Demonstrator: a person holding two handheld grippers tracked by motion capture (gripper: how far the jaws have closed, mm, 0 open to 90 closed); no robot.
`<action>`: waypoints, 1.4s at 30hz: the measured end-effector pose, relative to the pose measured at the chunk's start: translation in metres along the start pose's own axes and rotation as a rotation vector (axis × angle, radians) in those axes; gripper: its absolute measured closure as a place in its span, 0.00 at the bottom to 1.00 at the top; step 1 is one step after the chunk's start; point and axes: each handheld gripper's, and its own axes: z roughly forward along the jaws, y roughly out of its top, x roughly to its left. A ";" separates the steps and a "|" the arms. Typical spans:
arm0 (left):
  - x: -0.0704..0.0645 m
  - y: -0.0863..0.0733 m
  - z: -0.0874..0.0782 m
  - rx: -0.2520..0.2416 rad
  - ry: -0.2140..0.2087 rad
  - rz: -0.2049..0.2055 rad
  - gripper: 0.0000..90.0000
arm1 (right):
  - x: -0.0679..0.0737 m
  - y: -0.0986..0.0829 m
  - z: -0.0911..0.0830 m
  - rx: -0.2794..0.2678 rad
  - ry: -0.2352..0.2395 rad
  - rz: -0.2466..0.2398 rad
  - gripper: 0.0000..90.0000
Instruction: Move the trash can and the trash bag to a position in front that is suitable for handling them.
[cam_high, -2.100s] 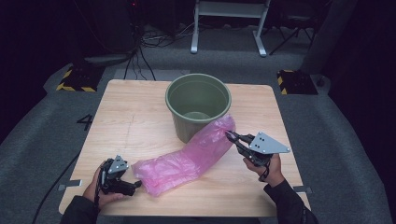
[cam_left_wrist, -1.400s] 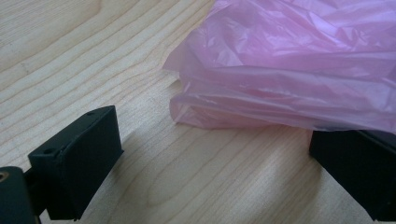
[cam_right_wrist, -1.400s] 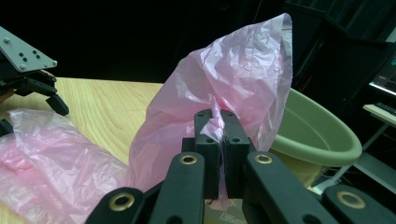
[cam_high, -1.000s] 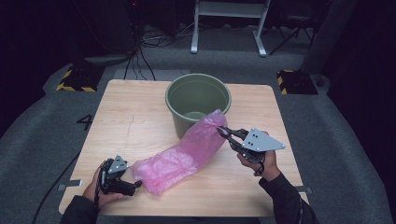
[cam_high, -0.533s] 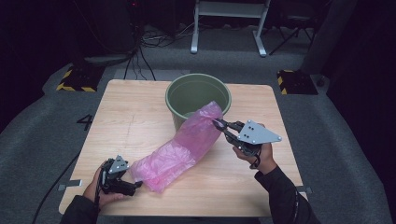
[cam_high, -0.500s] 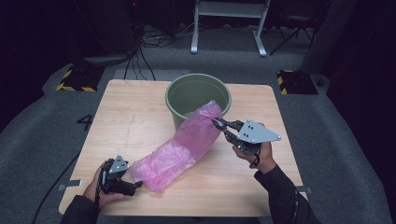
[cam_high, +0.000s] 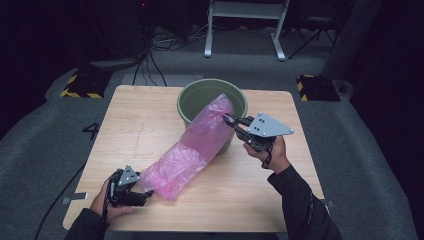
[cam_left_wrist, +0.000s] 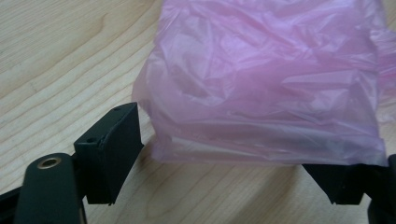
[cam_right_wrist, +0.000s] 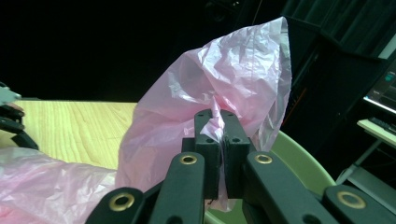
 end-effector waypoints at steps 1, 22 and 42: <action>-0.002 0.001 -0.002 -0.007 -0.013 0.020 0.19 | -0.001 -0.001 0.001 0.005 -0.005 0.001 0.99; -0.033 0.046 -0.020 -0.149 -0.100 0.165 0.21 | -0.023 -0.009 0.022 0.084 -0.038 0.040 0.99; -0.027 0.054 0.028 -0.002 -0.065 0.143 0.82 | -0.030 -0.009 0.037 0.125 -0.023 0.057 0.99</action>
